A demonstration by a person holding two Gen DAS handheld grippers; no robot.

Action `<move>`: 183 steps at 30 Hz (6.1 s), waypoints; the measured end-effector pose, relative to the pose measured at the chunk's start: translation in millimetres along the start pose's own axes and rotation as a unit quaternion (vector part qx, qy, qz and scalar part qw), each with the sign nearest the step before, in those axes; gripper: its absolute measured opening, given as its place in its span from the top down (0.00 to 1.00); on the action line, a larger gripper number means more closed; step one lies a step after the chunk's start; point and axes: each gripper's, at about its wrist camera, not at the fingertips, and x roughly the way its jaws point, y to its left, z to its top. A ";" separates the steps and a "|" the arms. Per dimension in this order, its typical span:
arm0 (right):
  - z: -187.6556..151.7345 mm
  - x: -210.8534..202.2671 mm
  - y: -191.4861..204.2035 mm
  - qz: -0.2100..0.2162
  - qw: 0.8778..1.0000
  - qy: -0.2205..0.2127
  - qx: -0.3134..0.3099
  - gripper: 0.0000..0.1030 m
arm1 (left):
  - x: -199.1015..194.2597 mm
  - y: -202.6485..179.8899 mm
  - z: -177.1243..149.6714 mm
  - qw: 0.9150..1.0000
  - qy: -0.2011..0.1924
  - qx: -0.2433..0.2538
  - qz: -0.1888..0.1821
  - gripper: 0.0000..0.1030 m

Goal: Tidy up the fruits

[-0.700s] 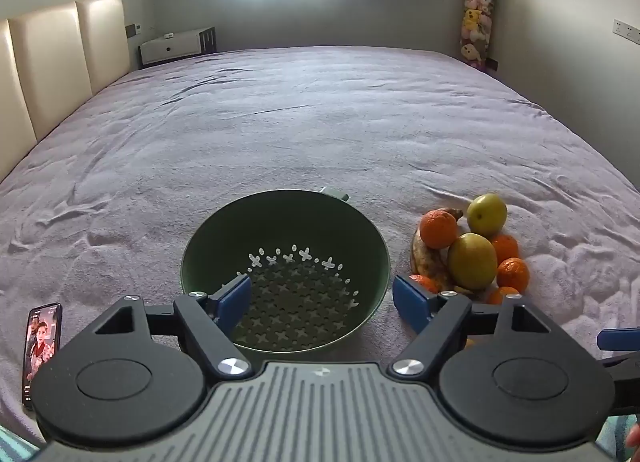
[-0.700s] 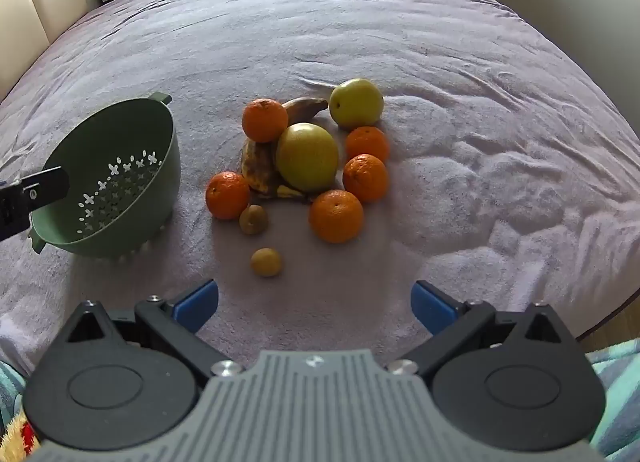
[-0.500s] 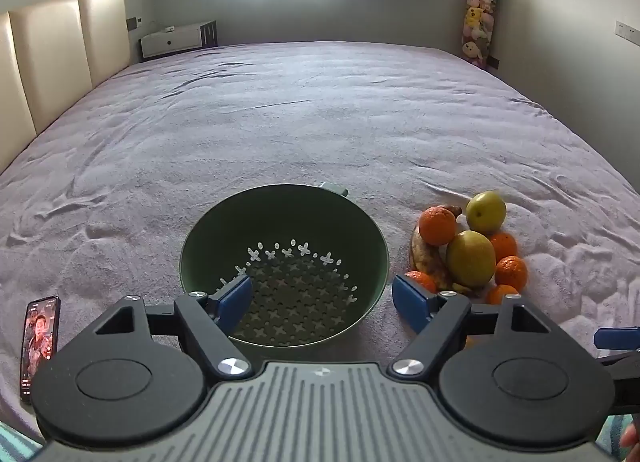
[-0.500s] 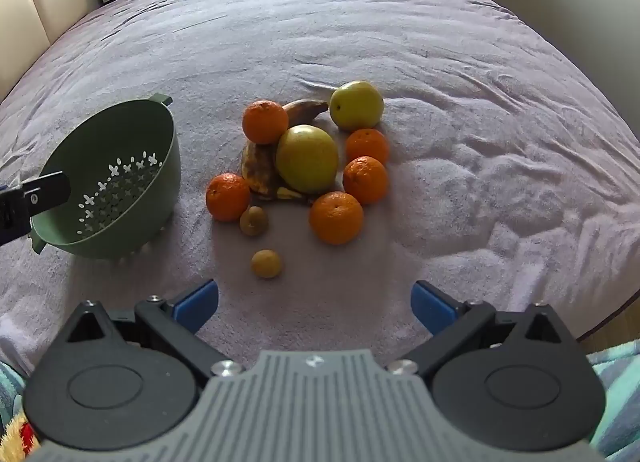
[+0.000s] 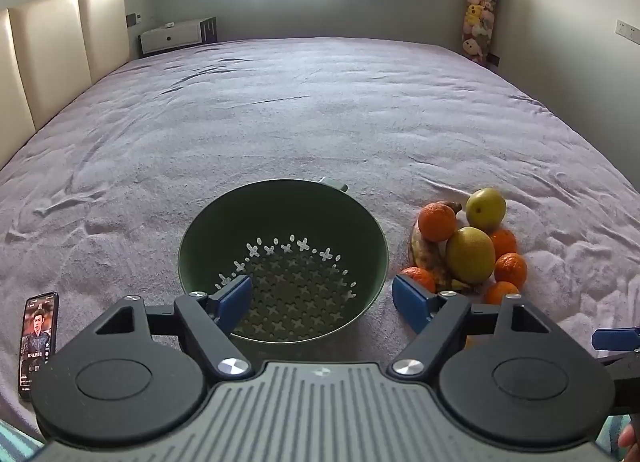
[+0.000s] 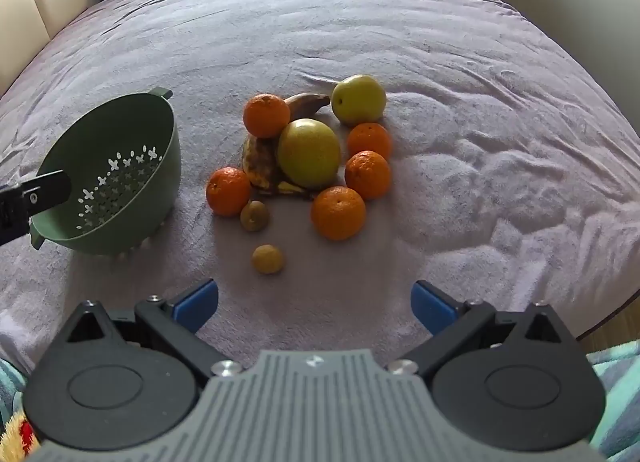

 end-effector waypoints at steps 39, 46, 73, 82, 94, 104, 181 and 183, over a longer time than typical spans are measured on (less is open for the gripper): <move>-0.5 1.9 -2.0 -0.001 1.000 0.006 0.000 0.04 | 1.8 -2.7 -2.9 1.000 0.011 -0.002 -0.009 0.09; -0.4 2.4 -3.6 -0.003 1.000 0.007 0.002 0.04 | 1.6 -5.5 -2.8 1.000 0.011 -0.002 -0.011 0.09; 0.3 4.8 -3.6 -0.005 1.000 0.011 -0.001 0.04 | 1.4 -5.2 -3.4 0.999 0.019 -0.001 -0.038 0.14; -0.7 9.1 -19.1 0.012 0.999 -0.027 0.017 0.04 | 6.5 -8.2 -8.2 0.998 0.030 0.005 -0.062 0.26; 5.7 24.6 -41.5 0.042 0.997 -0.031 0.059 0.26 | 24.5 -33.9 -18.2 0.989 0.062 0.038 -0.131 0.37; 15.3 36.2 -46.2 0.057 0.996 -0.029 0.058 0.57 | 66.1 -61.1 -34.2 0.974 0.101 0.063 -0.191 0.58; 44.1 -12.4 39.4 0.140 0.976 -0.151 -0.076 0.60 | 24.4 37.3 21.6 0.990 0.050 -0.082 -0.105 0.72; 42.5 -15.4 53.6 0.146 0.972 -0.150 -0.104 0.60 | 25.3 45.1 23.7 0.990 0.057 -0.083 -0.101 0.72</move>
